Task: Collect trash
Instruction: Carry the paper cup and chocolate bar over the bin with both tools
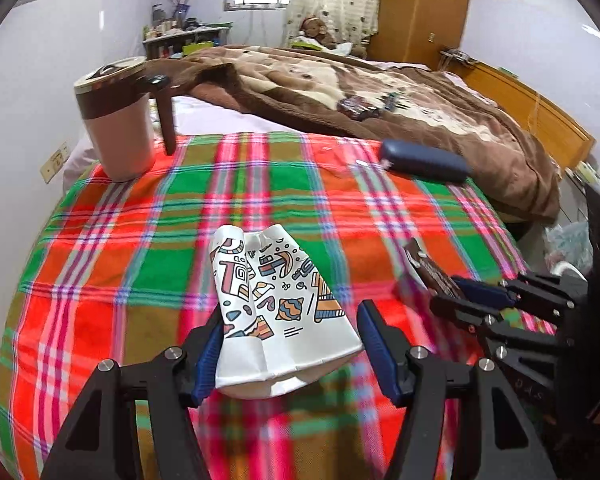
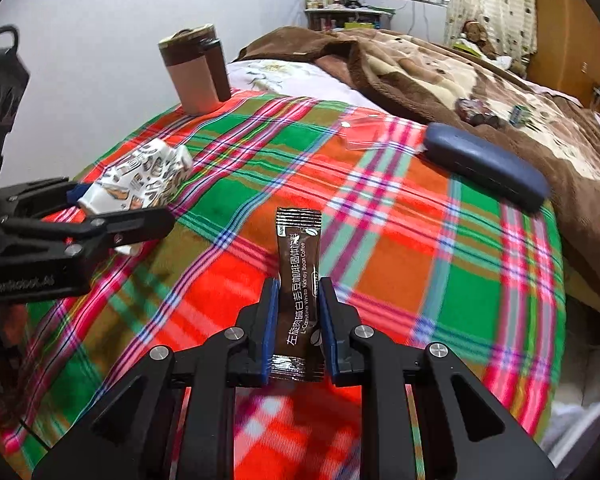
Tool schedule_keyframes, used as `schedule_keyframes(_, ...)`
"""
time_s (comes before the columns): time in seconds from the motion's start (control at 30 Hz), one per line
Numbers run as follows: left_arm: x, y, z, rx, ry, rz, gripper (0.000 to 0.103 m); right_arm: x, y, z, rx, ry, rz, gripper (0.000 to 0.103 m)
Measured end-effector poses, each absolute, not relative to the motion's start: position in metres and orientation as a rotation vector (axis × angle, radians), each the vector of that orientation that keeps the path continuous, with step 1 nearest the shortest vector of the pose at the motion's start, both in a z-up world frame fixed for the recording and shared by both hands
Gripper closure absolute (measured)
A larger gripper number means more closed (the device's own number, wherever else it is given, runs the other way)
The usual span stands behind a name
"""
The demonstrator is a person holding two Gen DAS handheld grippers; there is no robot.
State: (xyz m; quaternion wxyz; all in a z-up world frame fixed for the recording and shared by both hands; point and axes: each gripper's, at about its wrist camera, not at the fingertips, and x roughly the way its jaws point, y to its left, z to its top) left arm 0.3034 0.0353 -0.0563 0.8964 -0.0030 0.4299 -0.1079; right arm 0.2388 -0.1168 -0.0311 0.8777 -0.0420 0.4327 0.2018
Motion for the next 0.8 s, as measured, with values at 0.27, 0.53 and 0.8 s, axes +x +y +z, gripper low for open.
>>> schedule_keyframes(0.27,0.265,0.003,-0.037,0.019,0.86,-0.299,0.04,0.2,-0.145,-0.018,-0.016,0.877,0.356,0.083)
schedule_keyframes(0.53,0.232,-0.036,-0.02,0.06,0.826,-0.379,0.04,0.167,-0.179,-0.005,0.049,0.84,0.289,0.083)
schedule_keyframes(0.8,0.203,-0.082,-0.011,0.093,0.798,-0.467,0.039,0.131,-0.215,0.007,0.089,0.798,0.198,0.083)
